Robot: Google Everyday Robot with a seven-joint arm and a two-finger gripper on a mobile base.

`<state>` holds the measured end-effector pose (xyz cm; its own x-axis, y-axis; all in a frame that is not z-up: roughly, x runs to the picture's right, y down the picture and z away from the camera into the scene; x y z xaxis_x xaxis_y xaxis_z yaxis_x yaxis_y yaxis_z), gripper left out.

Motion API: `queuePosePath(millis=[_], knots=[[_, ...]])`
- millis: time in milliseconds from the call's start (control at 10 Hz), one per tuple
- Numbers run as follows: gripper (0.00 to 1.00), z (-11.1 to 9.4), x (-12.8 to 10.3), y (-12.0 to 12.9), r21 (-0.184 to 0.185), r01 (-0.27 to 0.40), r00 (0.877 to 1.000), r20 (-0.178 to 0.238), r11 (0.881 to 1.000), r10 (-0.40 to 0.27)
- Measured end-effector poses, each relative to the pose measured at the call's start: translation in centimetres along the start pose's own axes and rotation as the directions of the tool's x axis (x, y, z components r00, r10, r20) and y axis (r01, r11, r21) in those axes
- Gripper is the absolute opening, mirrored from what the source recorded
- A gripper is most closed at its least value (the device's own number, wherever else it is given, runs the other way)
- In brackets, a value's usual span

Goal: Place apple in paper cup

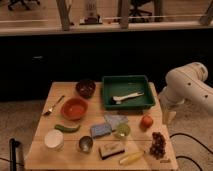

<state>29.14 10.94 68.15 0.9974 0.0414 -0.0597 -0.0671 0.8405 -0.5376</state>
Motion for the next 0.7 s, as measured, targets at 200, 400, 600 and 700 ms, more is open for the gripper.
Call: queuePosePath(millis=[200, 400, 600, 700], knots=[[0.8, 0.0, 0.0, 0.0, 0.0, 0.0, 1.0, 0.0, 1.0, 0.0], [0.8, 0.3, 0.0, 0.0, -0.001, 0.008, 1.0, -0.01, 1.0, -0.008], [0.8, 2.0, -1.2, -0.2, -0.003, 0.046, 0.999, -0.03, 0.999, -0.046], [0.8, 2.9, -1.2, -0.1, -0.007, 0.055, 0.998, -0.043, 0.998, -0.055]])
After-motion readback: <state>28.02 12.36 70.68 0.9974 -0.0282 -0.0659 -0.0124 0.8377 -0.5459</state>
